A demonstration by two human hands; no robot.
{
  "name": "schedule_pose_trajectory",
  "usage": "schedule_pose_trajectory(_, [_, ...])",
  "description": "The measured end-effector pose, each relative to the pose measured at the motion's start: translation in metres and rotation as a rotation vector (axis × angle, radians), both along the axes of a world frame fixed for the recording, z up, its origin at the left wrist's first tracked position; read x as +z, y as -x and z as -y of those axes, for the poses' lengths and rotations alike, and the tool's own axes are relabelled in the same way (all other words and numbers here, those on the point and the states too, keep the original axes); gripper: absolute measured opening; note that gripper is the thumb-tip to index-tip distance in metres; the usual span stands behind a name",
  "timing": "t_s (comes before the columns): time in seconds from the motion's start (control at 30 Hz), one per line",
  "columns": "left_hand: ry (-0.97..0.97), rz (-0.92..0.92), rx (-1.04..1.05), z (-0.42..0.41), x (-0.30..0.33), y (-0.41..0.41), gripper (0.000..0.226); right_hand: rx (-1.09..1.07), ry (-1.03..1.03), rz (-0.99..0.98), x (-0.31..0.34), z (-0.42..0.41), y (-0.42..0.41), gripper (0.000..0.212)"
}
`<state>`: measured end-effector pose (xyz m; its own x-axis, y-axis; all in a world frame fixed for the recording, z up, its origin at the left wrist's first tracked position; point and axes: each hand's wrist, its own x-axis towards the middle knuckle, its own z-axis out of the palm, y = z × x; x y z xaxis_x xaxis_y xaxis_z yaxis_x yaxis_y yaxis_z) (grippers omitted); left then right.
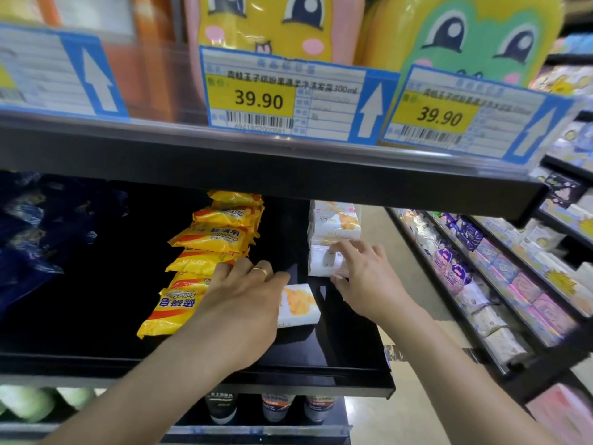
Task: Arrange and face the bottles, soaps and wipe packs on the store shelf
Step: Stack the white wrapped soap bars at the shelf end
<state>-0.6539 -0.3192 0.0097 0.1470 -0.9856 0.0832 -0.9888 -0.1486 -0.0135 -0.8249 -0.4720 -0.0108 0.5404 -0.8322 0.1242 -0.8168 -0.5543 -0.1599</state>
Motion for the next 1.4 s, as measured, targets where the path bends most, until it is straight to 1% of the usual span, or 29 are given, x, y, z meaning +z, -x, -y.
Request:
schedule_pose_trajectory(0.1, [0.021,0.006,-0.003,0.004,-0.001,0.000,0.042,0.015,-0.053,0.051,0.000,-0.001,0.002,0.043])
schedule_pose_trajectory(0.23, [0.081,-0.052,-0.001,0.003,-0.001,-0.004,0.037,0.012,-0.044,0.120,-0.001,-0.002,0.006,0.044])
schedule_pose_trajectory(0.37, [0.136,-0.169,0.028,-0.001,0.003,-0.008,0.045,0.030,-0.038,0.231,-0.007,-0.009,0.010,0.041])
schedule_pose_trajectory(0.43, [0.188,-0.324,0.036,-0.004,0.007,-0.010,0.037,0.041,-0.015,0.303,-0.009,-0.015,0.013,0.043])
schedule_pose_trajectory(0.53, [0.315,-0.669,0.027,-0.005,0.004,-0.014,0.041,0.082,0.044,0.453,-0.004,-0.027,0.018,0.047])
schedule_pose_trajectory(0.63, [0.371,-0.888,0.018,-0.005,0.000,-0.017,0.058,0.143,0.085,0.587,0.005,-0.047,0.019,0.049])
schedule_pose_trajectory(0.73, [0.316,-1.125,-0.045,-0.007,0.004,-0.014,0.076,0.220,0.135,0.663,0.011,-0.069,0.016,0.051])
schedule_pose_trajectory(0.77, [0.314,-1.201,-0.067,-0.008,0.004,-0.012,0.077,0.237,0.161,0.679,0.011,-0.075,0.015,0.051])
schedule_pose_trajectory(0.83, [0.366,-1.309,-0.091,-0.011,0.005,-0.008,0.067,0.253,0.221,0.726,0.012,-0.085,0.010,0.052])
schedule_pose_trajectory(0.9, [0.431,-1.387,-0.089,-0.016,0.004,-0.007,0.060,0.255,0.243,0.770,0.013,-0.094,0.009,0.059])
schedule_pose_trajectory(1.0, [0.439,-1.479,-0.114,-0.026,0.000,-0.010,0.059,0.240,0.183,0.828,0.013,-0.105,0.012,0.076])
schedule_pose_trajectory(1.07, [0.441,-1.519,-0.130,-0.033,-0.001,-0.011,0.059,0.223,0.075,0.867,0.013,-0.110,0.015,0.089])
schedule_pose_trajectory(1.1, [0.444,-1.529,-0.134,-0.036,-0.002,-0.011,0.058,0.221,0.015,0.880,0.013,-0.111,0.015,0.092])
schedule_pose_trajectory(1.2, [0.454,-1.546,-0.143,-0.041,-0.004,-0.010,0.056,0.222,-0.102,0.902,0.013,-0.112,0.014,0.089])
schedule_pose_trajectory(1.3, [0.466,-1.556,-0.145,-0.045,-0.002,-0.011,0.054,0.227,-0.087,0.895,0.015,-0.113,0.014,0.085])
schedule_pose_trajectory(1.4, [0.448,-1.542,-0.169,-0.050,0.004,-0.012,0.054,0.224,-0.139,0.936,0.019,-0.116,0.013,0.084])
